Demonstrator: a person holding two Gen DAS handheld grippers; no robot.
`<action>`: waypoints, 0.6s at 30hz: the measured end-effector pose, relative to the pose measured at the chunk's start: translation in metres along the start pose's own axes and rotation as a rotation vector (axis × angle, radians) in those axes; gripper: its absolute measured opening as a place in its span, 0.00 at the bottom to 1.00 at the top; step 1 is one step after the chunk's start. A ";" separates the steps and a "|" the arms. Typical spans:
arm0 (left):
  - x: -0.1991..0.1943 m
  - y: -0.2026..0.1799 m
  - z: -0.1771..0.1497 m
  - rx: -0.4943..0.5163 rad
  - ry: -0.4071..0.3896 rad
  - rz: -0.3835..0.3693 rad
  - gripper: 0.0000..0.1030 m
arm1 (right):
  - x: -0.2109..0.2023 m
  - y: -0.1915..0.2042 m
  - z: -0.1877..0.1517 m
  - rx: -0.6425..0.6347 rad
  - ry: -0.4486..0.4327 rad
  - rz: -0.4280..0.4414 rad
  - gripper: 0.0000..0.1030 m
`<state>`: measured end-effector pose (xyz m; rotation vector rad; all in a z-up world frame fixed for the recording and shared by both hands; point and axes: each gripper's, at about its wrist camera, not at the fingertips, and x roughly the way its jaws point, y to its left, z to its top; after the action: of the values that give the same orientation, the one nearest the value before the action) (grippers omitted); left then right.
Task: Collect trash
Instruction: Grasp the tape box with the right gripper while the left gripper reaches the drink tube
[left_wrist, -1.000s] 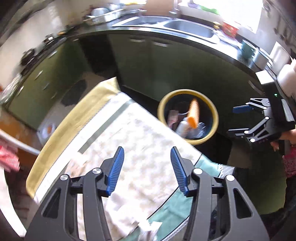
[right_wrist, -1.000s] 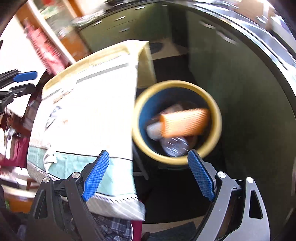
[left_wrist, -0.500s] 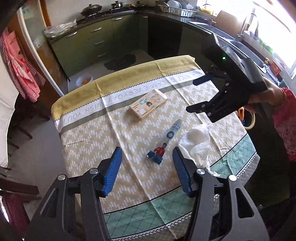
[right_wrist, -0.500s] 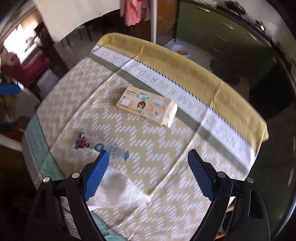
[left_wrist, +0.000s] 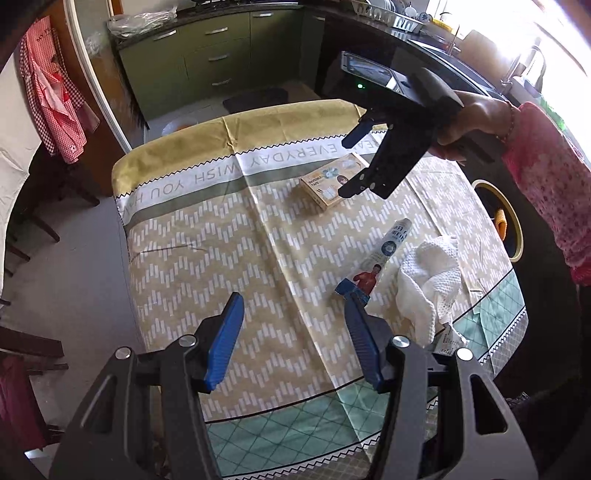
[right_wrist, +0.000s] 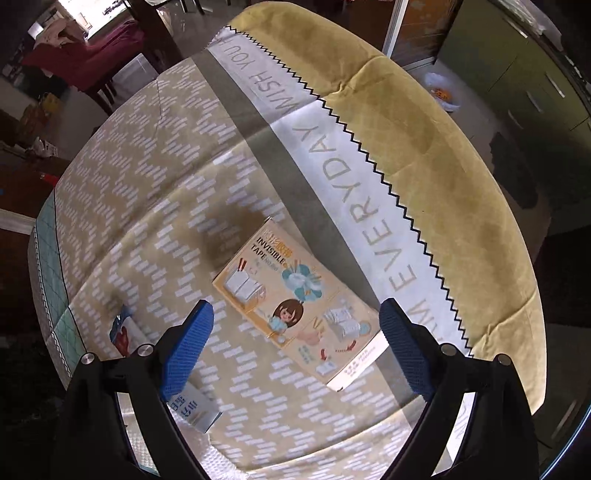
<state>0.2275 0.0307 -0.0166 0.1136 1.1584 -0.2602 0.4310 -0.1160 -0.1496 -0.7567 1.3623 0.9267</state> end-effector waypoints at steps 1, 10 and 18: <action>0.002 0.000 0.001 -0.002 0.005 0.002 0.53 | 0.004 -0.005 0.003 0.004 0.009 0.015 0.87; 0.004 -0.009 0.004 0.014 0.024 0.010 0.53 | 0.026 -0.031 0.002 0.011 0.096 0.141 0.89; 0.004 -0.018 0.004 0.036 0.016 0.005 0.53 | 0.028 0.003 -0.032 -0.018 0.097 -0.033 0.85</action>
<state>0.2283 0.0114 -0.0182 0.1502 1.1692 -0.2760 0.4130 -0.1398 -0.1804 -0.8444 1.4238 0.8868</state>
